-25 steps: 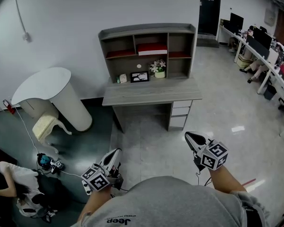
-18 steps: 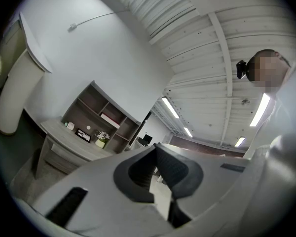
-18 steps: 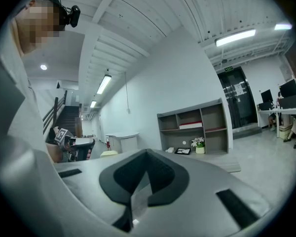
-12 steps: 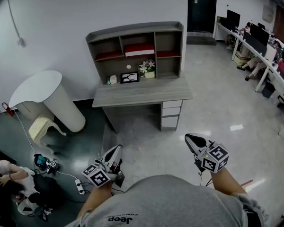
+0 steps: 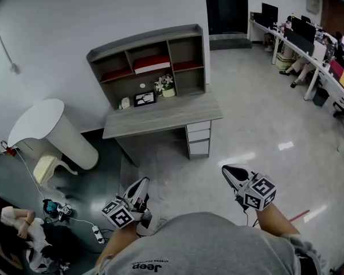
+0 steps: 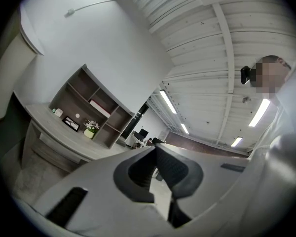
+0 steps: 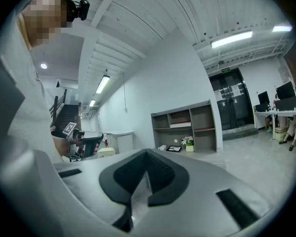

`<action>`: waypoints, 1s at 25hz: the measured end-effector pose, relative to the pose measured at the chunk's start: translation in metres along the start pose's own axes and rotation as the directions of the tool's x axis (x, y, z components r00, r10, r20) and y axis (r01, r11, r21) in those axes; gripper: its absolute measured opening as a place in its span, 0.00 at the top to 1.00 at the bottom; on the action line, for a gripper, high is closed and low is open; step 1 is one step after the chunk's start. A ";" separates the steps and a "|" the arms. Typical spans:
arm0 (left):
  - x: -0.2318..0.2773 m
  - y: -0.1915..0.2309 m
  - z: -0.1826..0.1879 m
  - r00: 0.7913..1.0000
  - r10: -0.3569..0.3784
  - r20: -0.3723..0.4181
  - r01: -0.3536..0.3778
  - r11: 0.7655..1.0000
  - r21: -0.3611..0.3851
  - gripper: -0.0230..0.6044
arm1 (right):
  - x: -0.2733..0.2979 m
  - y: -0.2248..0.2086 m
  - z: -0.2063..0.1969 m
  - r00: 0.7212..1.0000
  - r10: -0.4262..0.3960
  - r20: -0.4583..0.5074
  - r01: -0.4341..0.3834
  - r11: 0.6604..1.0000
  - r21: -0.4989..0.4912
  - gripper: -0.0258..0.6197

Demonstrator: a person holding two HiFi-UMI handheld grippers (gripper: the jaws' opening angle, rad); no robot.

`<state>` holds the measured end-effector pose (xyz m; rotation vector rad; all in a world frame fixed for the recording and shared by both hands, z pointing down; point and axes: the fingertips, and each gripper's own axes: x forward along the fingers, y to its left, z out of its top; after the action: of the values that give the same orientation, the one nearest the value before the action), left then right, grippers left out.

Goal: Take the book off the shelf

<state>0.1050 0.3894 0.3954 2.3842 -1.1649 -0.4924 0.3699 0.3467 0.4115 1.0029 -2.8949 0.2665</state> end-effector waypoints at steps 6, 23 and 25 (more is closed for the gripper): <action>0.013 0.025 0.006 1.000 -0.022 -0.005 0.022 1.000 -0.019 0.92 | 0.020 -0.011 0.002 1.000 -0.029 -0.010 0.029 1.000 -0.005 0.95; 0.042 0.242 0.152 0.995 -0.103 -0.005 0.103 0.995 -0.017 0.92 | 0.273 -0.016 0.060 0.996 -0.091 0.001 0.091 0.995 -0.048 0.95; 0.042 0.267 0.168 0.994 -0.105 -0.008 0.105 0.994 -0.013 0.92 | 0.306 -0.015 0.066 0.996 -0.092 0.002 0.092 0.995 -0.044 0.95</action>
<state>-0.1263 0.1709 0.3901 2.4439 -1.0332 -0.5206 0.1390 0.1370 0.3853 1.1243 -2.8316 0.1961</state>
